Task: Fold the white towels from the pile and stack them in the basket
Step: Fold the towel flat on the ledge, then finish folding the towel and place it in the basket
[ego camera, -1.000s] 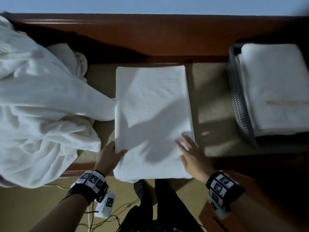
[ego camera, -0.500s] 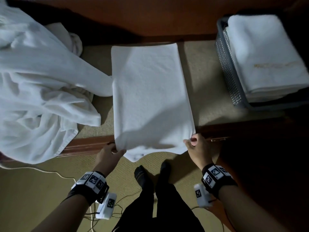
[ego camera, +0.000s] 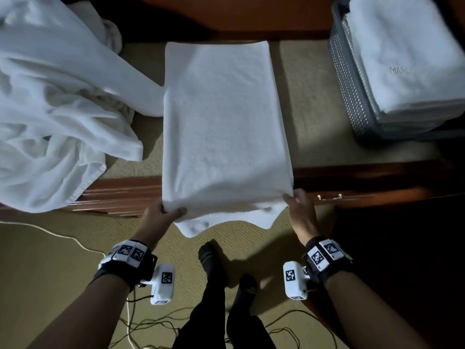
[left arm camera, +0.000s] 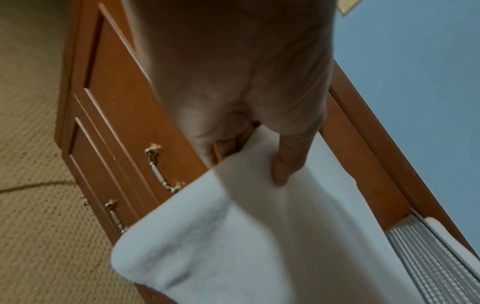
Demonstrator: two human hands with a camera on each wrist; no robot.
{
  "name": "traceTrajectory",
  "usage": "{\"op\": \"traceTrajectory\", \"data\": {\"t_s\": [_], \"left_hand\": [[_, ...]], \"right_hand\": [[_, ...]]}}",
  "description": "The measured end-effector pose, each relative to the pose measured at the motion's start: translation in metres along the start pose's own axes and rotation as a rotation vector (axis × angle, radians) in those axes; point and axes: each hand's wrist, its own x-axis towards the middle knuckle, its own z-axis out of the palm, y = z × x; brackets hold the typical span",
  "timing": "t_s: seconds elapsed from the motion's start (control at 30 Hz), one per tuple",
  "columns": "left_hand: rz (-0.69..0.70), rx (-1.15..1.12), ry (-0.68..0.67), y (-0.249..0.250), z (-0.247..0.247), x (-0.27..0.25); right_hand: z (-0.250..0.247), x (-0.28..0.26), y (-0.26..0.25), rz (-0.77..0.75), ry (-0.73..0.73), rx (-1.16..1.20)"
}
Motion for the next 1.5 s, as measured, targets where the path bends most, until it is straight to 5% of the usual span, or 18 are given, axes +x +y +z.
{"op": "traceTrajectory", "data": {"t_s": [0.2, 0.43, 0.63, 1.1, 1.3, 1.5], "left_hand": [[0.065, -0.034, 0.036, -0.012, 0.007, -0.014], [0.03, 0.205, -0.062, -0.038, 0.01, -0.01], [-0.008, 0.141, -0.145, -0.049, 0.018, -0.013], [-0.212, -0.236, -0.256, -0.092, 0.043, -0.08], [-0.247, -0.346, -0.347, -0.081, 0.036, -0.101], [-0.28, -0.339, -0.288, -0.095, 0.028, -0.101]], "right_hand": [[-0.006, -0.016, 0.013, -0.228, 0.112, -0.029], [0.011, 0.014, 0.046, -0.13, 0.155, -0.048], [0.016, 0.017, 0.061, -0.085, -0.119, -0.024], [0.023, 0.018, 0.092, -0.031, -0.496, 0.126], [0.042, -0.008, 0.098, 0.09, -0.601, 0.304], [0.017, -0.031, 0.124, 0.228, -0.597, 0.439]]}}
